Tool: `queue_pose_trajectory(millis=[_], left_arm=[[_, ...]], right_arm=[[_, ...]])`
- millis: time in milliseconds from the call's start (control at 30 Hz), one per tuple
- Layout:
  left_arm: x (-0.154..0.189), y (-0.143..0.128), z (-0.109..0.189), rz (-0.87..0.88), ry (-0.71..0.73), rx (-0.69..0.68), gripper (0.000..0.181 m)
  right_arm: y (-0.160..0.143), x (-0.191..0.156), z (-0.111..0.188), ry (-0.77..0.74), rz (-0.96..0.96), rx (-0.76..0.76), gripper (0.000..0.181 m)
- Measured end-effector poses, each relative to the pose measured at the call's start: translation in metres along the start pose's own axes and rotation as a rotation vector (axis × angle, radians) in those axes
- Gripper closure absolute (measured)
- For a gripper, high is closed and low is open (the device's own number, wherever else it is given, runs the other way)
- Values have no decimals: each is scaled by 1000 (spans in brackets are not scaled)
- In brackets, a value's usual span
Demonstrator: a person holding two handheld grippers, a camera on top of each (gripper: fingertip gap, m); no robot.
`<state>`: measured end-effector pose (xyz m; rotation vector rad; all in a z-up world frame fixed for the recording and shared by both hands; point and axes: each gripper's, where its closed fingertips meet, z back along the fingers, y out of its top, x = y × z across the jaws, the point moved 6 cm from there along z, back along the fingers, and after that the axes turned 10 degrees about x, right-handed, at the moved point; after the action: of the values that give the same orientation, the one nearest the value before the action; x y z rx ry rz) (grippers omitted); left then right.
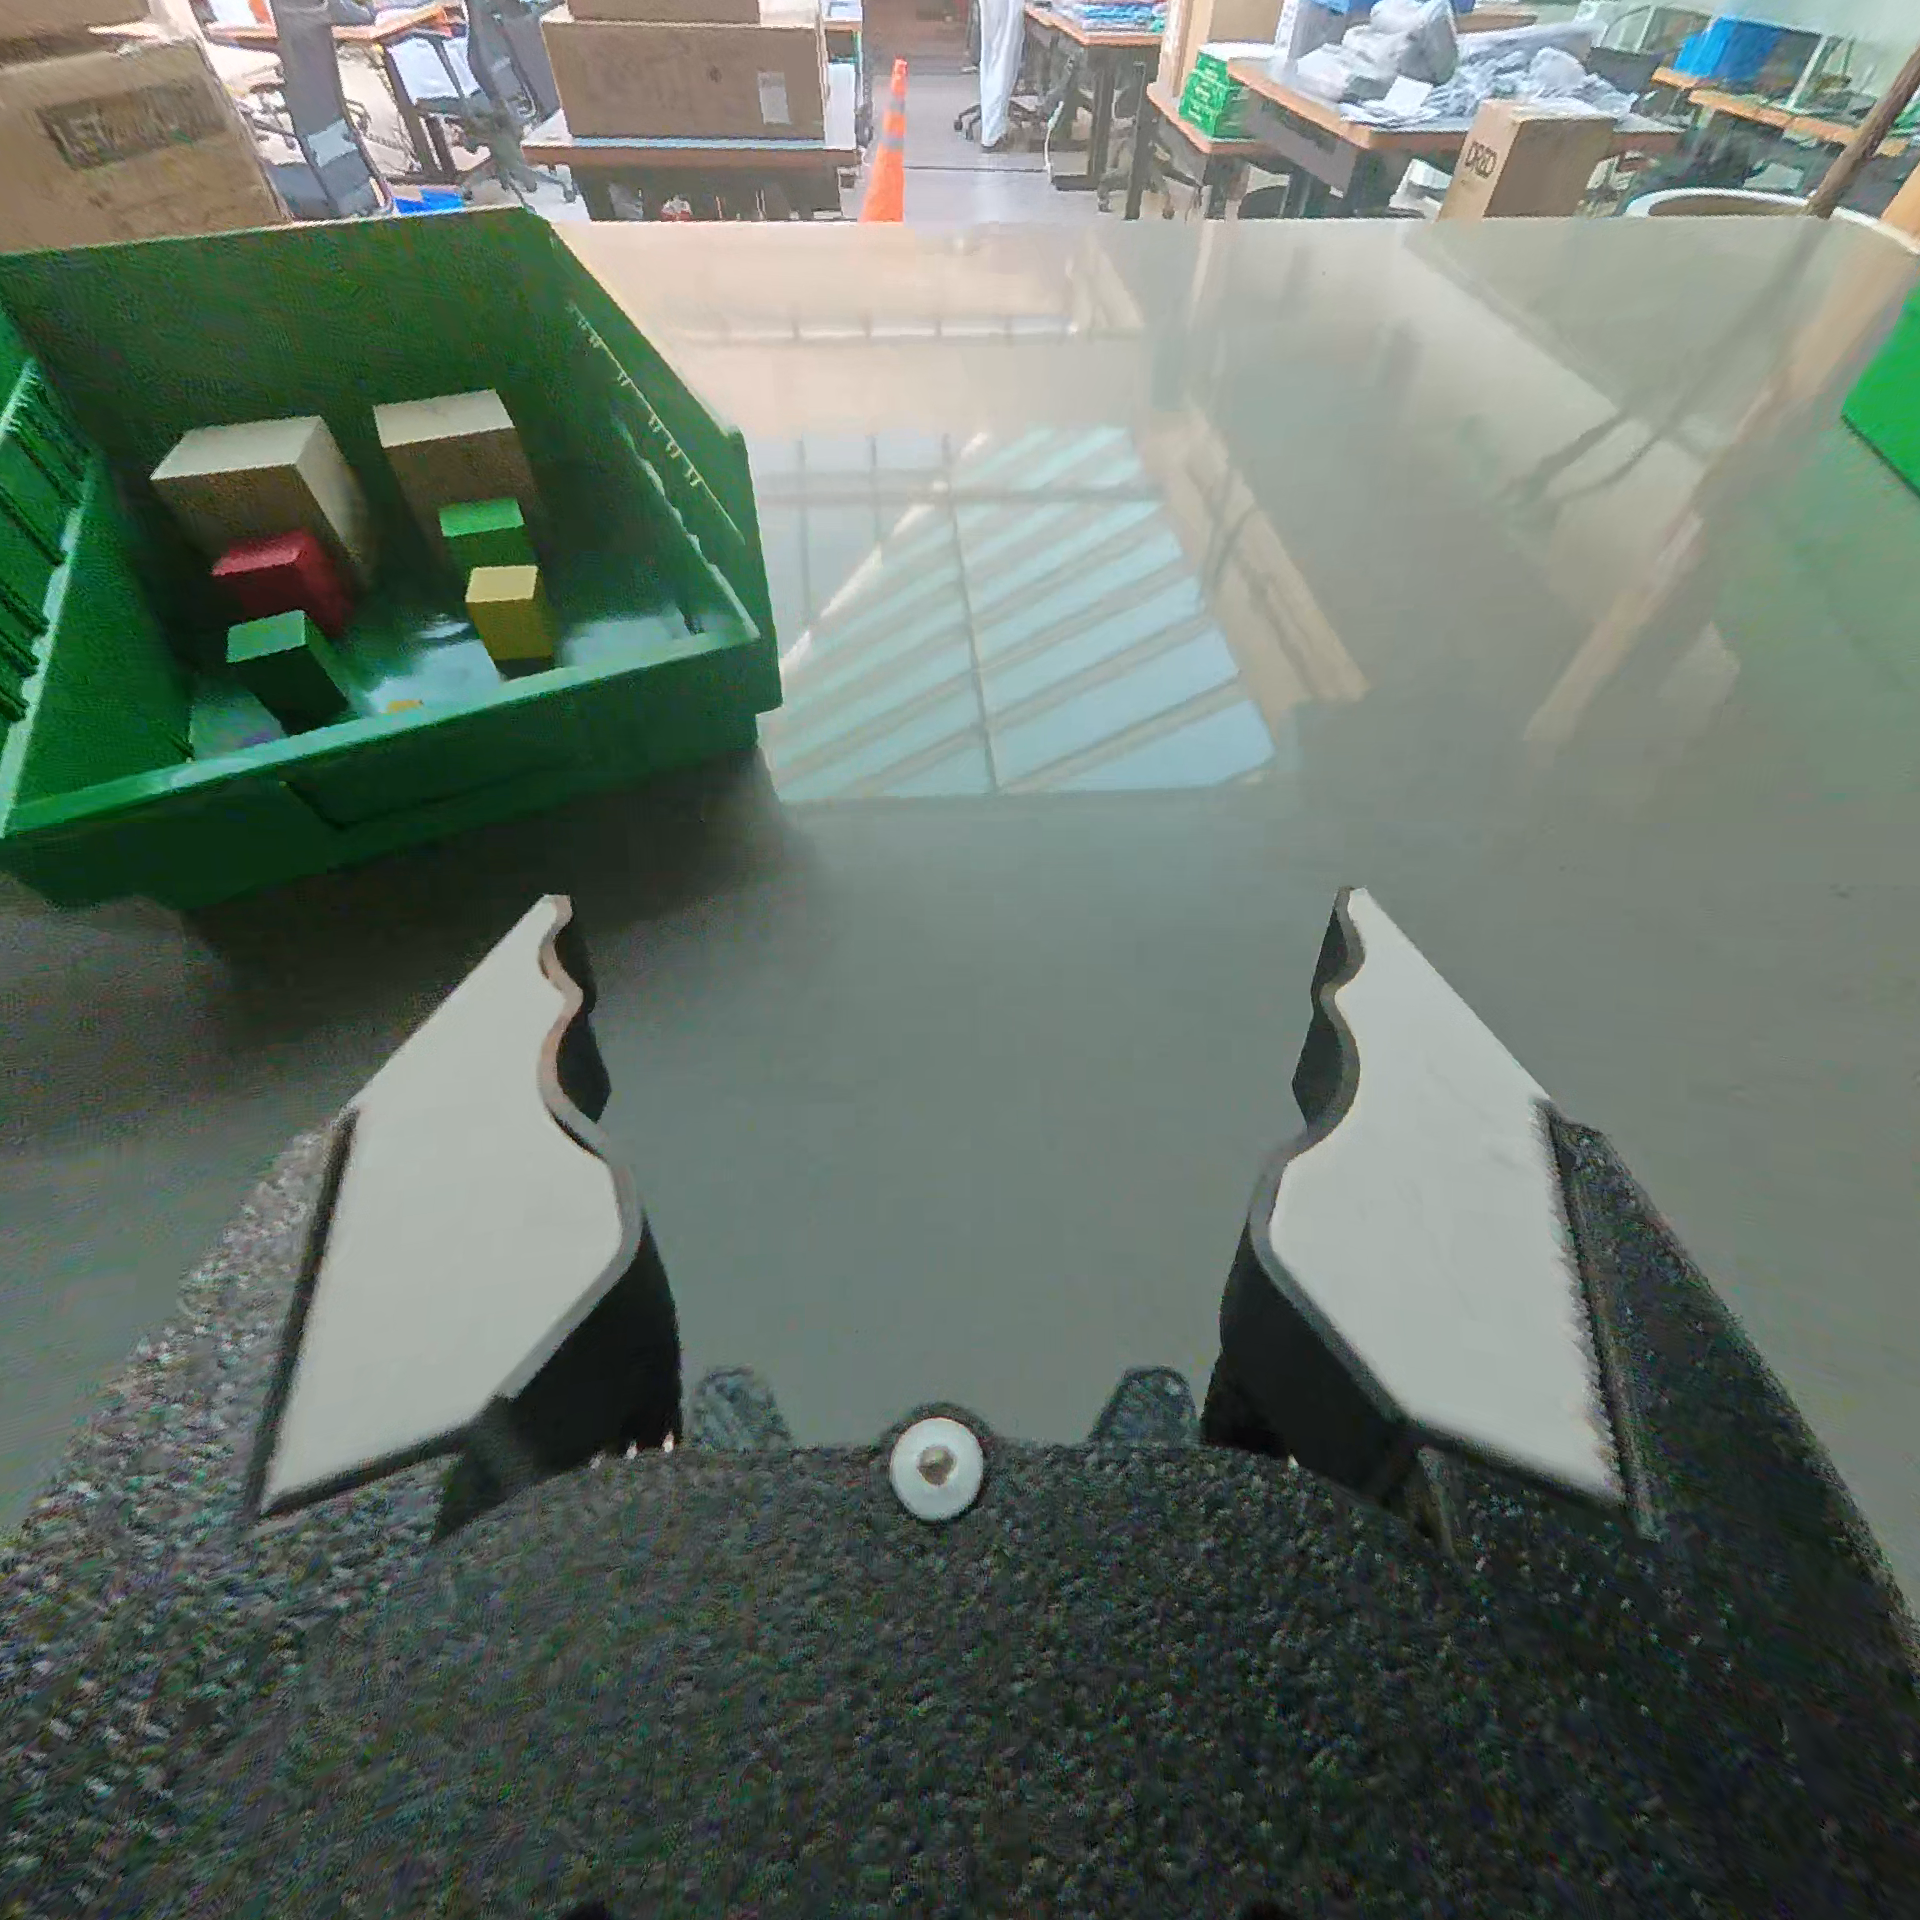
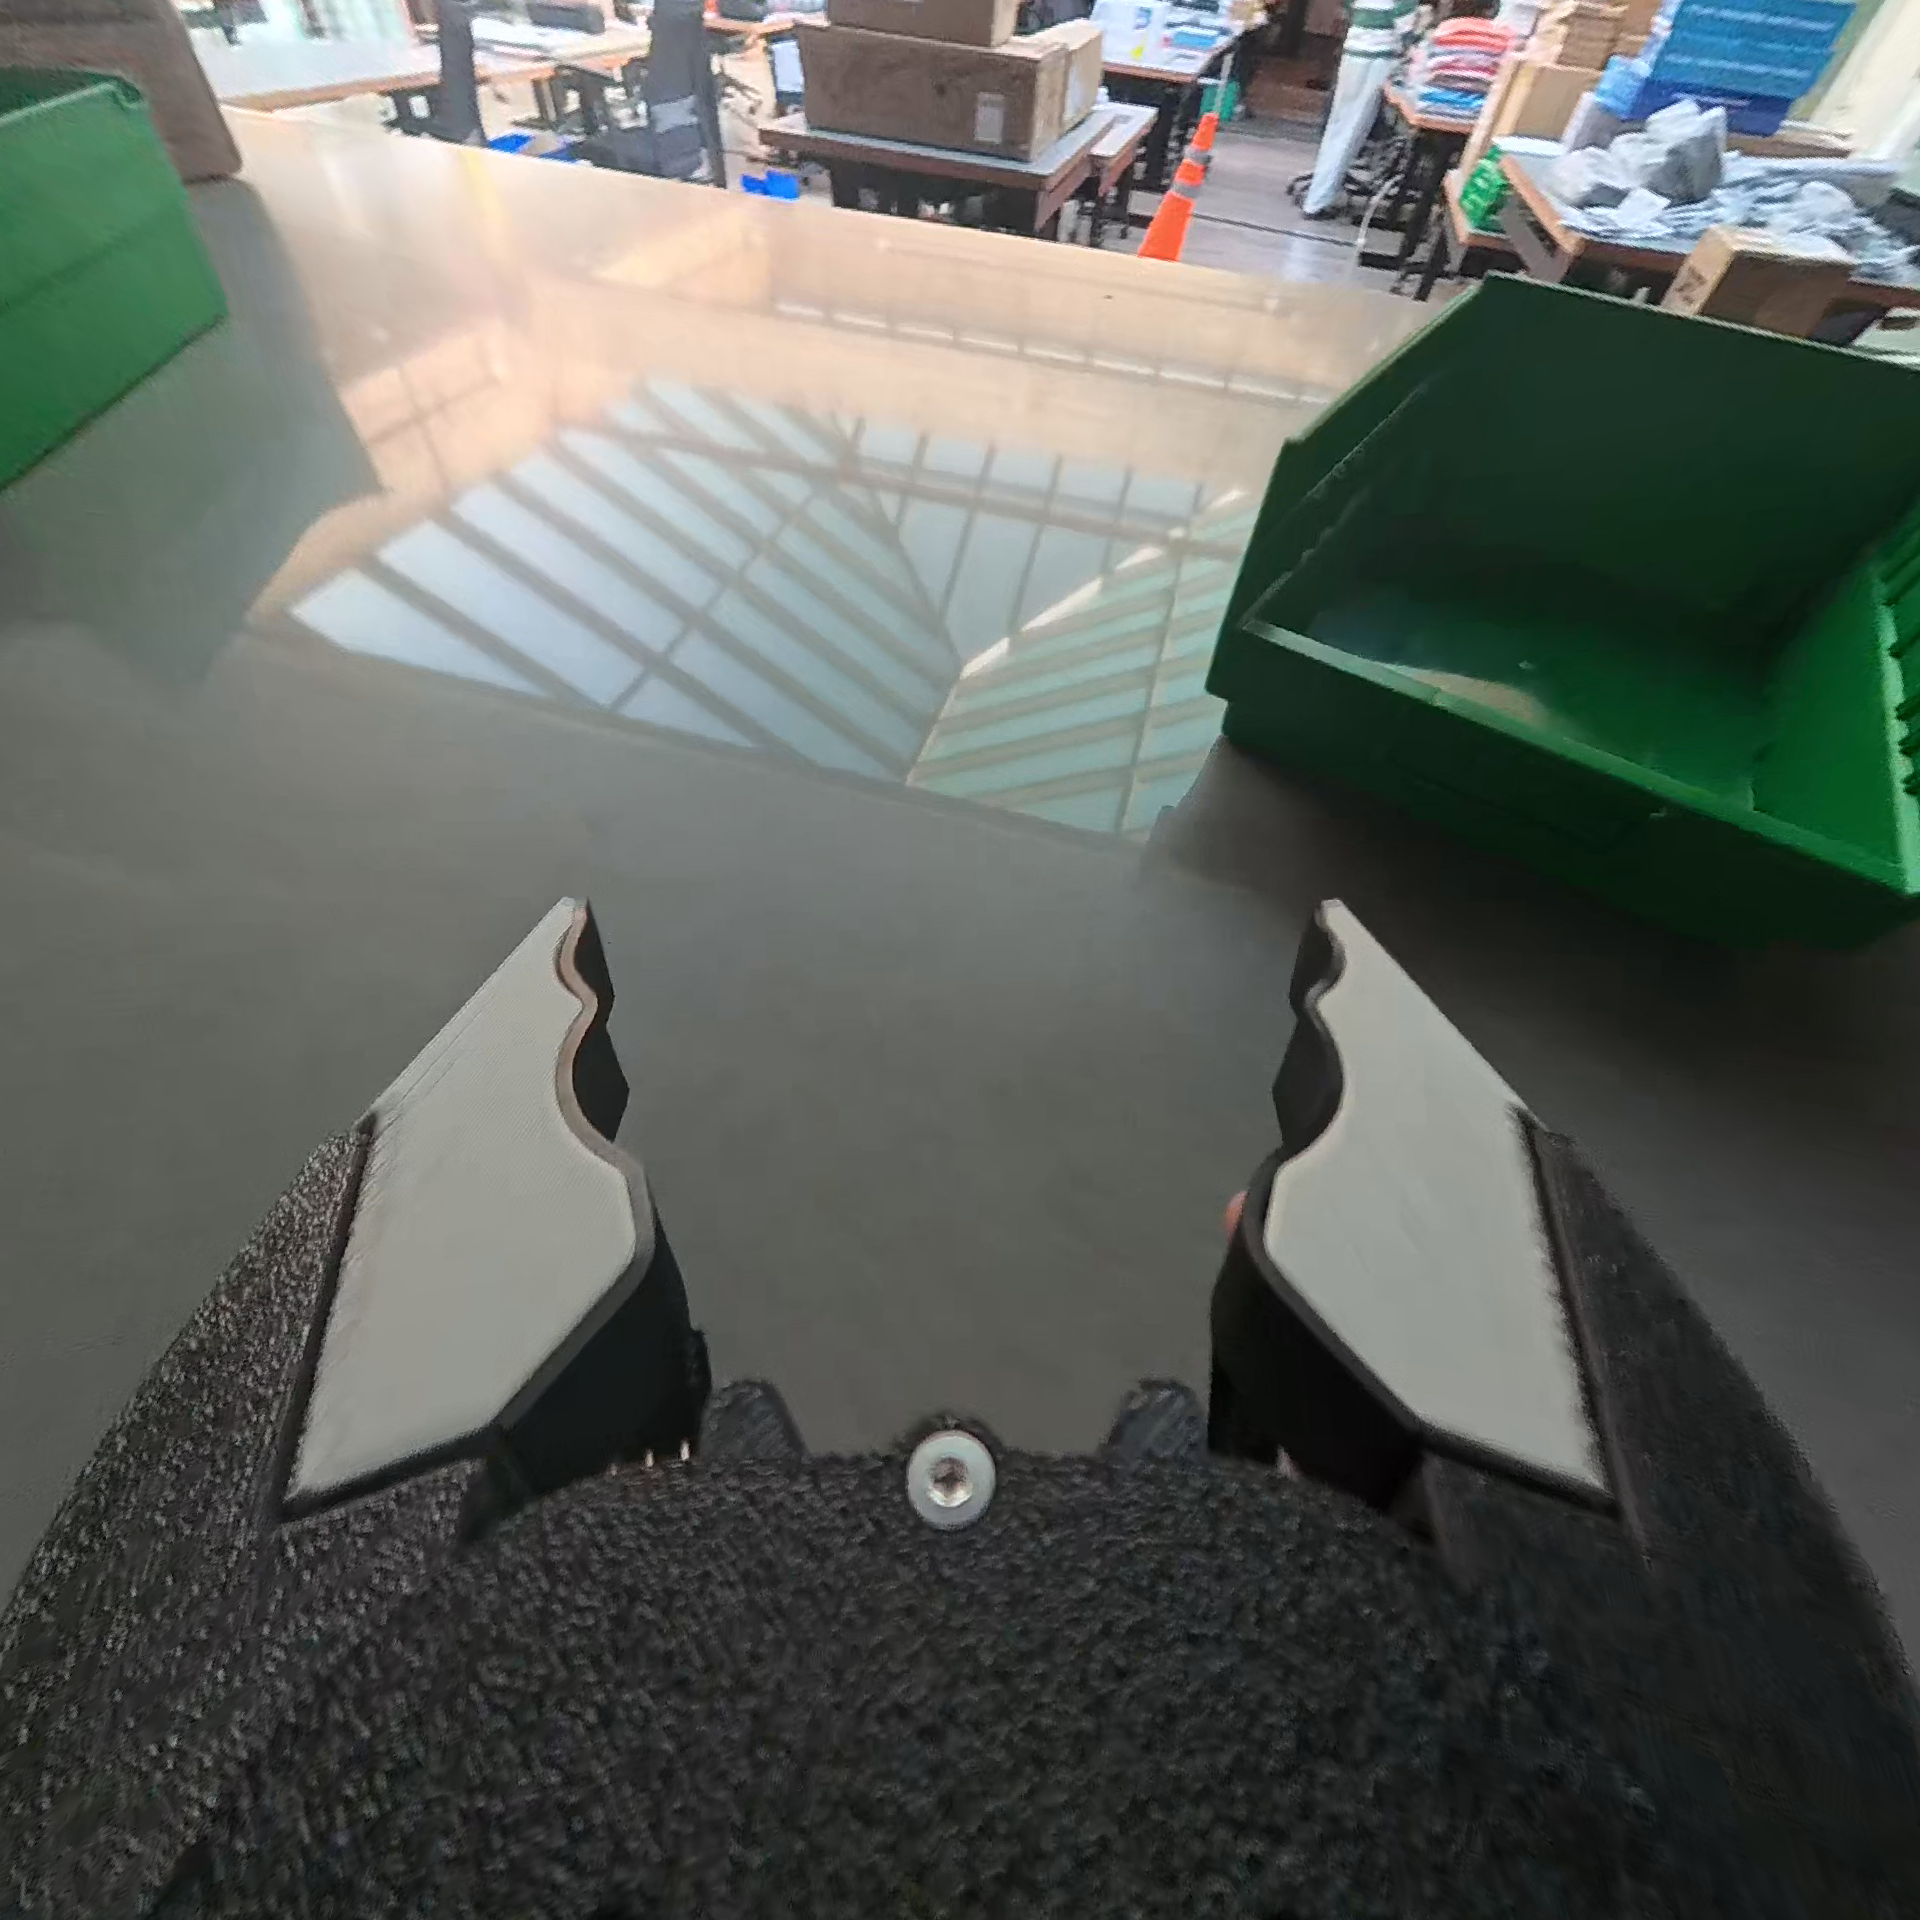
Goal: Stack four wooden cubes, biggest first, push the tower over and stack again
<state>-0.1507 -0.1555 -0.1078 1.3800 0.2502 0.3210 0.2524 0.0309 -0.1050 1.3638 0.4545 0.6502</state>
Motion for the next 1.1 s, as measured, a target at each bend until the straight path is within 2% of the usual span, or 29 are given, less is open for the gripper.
queue_pose_trajectory(millis=[167,300,367,500,567,633,700,733,800,900,1000,1100], left_arm=[[4,-2,7,-2,20,-4,54],[-11,4,2,-14,23,15,66],[-29,13,-2,-30,37,27,72],[-76,48,-17,-61,38,89,101],[-107,70,-34,-93,6,52,105],[-134,93,-56,-155,-35,40,119],[-151,113,-90,-239,-124,-21,112],[-159,120,-107,-313,-207,-65,117],[-175,126,-141,-416,-346,-210,108],[-201,119,-187,-551,-454,-471,106],[-220,102,-228,-629,-488,-643,106],[-234,82,-262,-677,-496,-795,99]], right_arm=[[-2,7,-2,49,11,-18,55],[-3,2,-3,48,13,-1,60],[0,-4,-4,52,-13,13,62],[2,-13,-14,80,-5,26,71],[5,-16,-20,104,-13,34,75],[8,-19,-26,122,-20,46,78],[10,-24,-32,152,-15,57,83],[11,-28,-35,181,-11,61,87],[12,-35,-41,233,-1,57,91],[14,-39,-45,265,30,55,92],[16,-40,-42,264,19,65,96],[13,-34,-34,233,9,52,98]])
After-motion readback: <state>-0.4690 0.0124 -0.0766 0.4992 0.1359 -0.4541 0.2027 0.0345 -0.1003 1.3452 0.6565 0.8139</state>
